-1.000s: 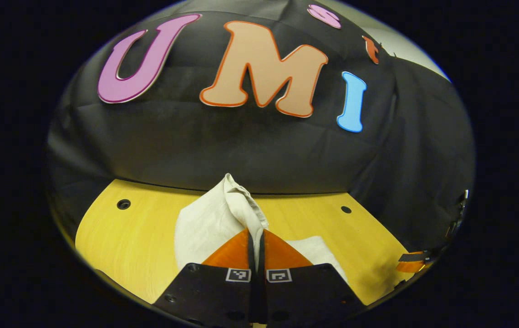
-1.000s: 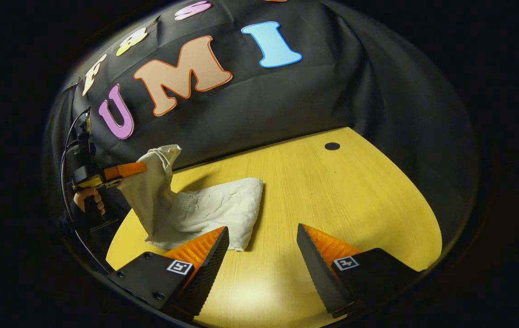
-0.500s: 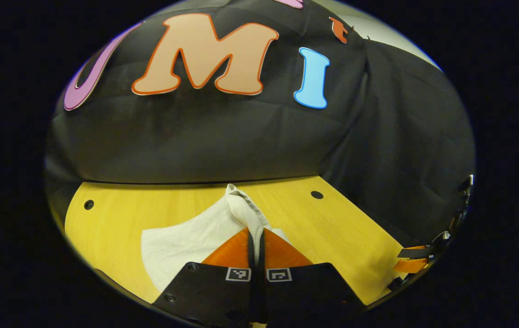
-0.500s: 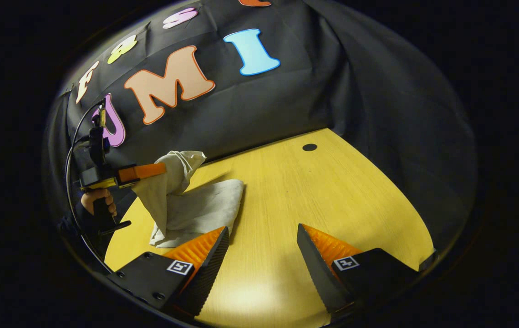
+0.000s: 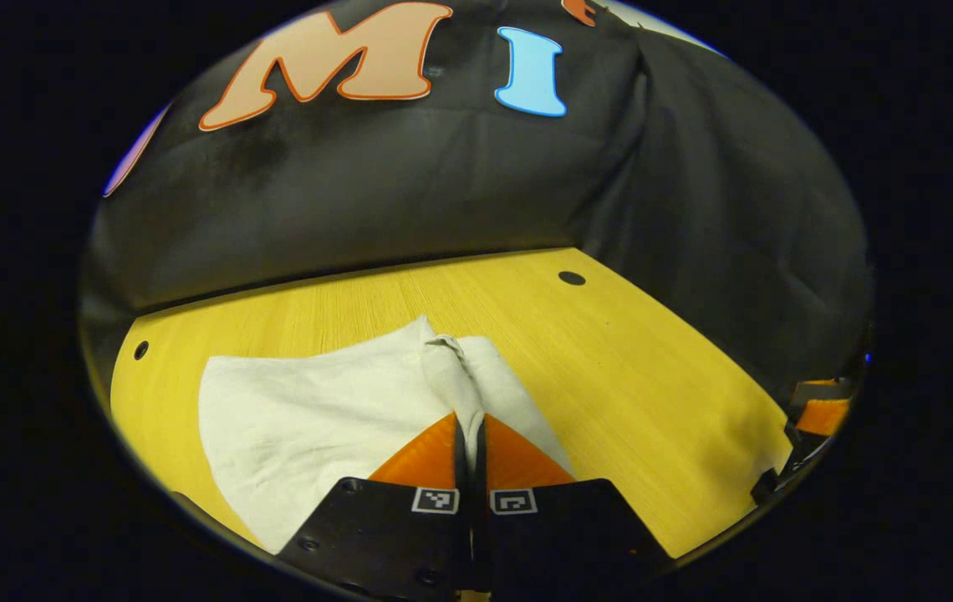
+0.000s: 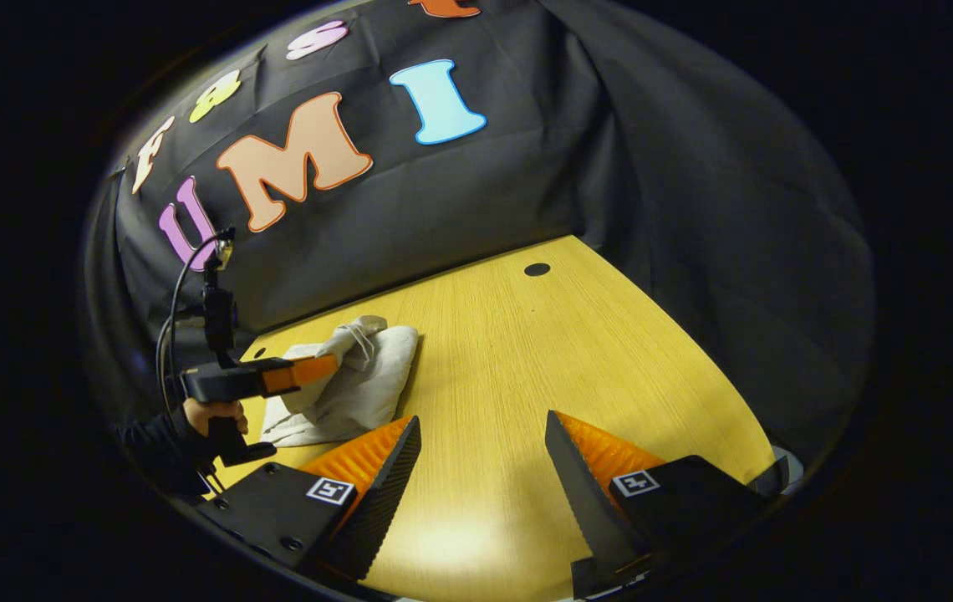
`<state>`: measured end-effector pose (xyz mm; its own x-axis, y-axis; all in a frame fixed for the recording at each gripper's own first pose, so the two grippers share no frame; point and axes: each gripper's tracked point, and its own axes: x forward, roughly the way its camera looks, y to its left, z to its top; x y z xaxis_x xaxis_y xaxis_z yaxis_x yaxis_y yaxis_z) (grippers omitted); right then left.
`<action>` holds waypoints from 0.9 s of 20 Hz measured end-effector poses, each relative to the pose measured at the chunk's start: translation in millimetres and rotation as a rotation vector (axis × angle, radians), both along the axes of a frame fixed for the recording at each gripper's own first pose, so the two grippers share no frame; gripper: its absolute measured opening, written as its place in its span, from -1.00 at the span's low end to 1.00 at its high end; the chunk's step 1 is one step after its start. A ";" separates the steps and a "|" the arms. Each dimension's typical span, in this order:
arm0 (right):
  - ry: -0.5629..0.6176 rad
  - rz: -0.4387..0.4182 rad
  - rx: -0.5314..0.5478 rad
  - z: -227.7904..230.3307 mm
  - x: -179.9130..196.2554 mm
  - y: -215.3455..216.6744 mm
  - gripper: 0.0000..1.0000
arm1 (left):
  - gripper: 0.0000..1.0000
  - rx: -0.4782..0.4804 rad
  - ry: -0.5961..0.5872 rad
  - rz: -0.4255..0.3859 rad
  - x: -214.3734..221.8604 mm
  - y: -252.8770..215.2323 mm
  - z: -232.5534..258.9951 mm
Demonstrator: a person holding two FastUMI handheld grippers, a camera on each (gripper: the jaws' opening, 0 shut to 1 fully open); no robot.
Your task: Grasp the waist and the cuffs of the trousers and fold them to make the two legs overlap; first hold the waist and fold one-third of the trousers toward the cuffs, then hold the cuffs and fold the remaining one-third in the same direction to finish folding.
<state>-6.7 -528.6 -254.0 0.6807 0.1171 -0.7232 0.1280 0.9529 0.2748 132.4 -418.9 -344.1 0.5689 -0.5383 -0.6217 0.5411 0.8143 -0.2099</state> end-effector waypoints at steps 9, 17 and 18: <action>-0.196 0.103 -0.049 60.7 47.1 39.6 0.92 | 0.89 -0.058 -0.130 0.172 -19.4 58.2 81.1; -0.481 0.125 -0.104 160.9 92.6 135.0 0.82 | 0.89 -0.093 -0.397 0.359 -24.4 189.9 210.9; -0.505 0.125 -0.106 170.4 95.2 144.6 0.92 | 0.89 -0.087 -0.436 0.380 -29.3 212.3 228.1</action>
<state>88.5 -384.0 -83.6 0.9327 0.1638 -0.3214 -0.1117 0.9783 0.1746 103.1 -206.6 -116.0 0.9255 -0.2853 -0.2489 0.2661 0.9578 -0.1083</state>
